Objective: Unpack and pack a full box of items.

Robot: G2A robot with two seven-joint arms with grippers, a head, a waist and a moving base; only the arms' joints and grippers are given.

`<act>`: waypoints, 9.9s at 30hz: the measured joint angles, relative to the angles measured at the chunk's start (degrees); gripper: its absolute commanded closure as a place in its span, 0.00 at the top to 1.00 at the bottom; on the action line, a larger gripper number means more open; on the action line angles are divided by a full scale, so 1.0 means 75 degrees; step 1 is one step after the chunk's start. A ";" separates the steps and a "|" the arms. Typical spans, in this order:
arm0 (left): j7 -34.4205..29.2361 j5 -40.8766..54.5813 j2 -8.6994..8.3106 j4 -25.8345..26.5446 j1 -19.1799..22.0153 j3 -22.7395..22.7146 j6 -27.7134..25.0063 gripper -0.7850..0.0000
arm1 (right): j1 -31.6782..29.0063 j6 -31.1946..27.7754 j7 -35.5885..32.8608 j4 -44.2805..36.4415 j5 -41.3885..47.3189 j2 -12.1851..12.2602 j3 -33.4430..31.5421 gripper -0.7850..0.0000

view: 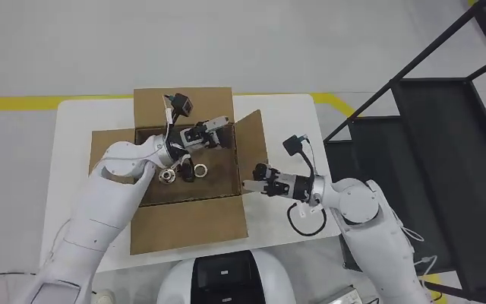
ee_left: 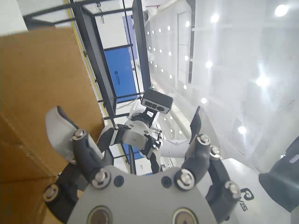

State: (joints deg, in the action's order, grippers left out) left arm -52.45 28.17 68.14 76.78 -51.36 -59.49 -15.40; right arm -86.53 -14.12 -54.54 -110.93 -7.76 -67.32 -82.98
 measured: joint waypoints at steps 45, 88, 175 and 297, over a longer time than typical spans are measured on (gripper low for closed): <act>0.0803 0.0908 -0.0941 -0.0171 -0.4207 -0.6192 -0.1125 1.00 | 0.2991 0.1495 0.0143 0.1309 -0.2107 -0.0212 0.3262 1.00; 0.0794 0.0965 -0.0940 -0.0252 -0.4190 -0.6194 -0.1138 1.00 | 0.4880 0.3290 0.0818 0.3117 -0.3605 -0.1025 0.5790 1.00; 0.0794 0.0965 -0.0940 -0.0252 -0.4190 -0.6194 -0.1138 1.00 | -0.0405 0.2199 0.1102 -0.2146 -0.8573 -0.1507 0.2597 0.00; 0.0794 0.0965 -0.0940 -0.0252 -0.4190 -0.6194 -0.1138 1.00 | 0.3056 0.2955 0.0200 0.1122 -0.7721 -0.1796 0.4884 1.00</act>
State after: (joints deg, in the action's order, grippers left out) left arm -46.50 35.41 61.10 74.89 -82.79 -105.95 -23.94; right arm -63.61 8.04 -53.03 -102.52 -65.67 -80.79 -46.36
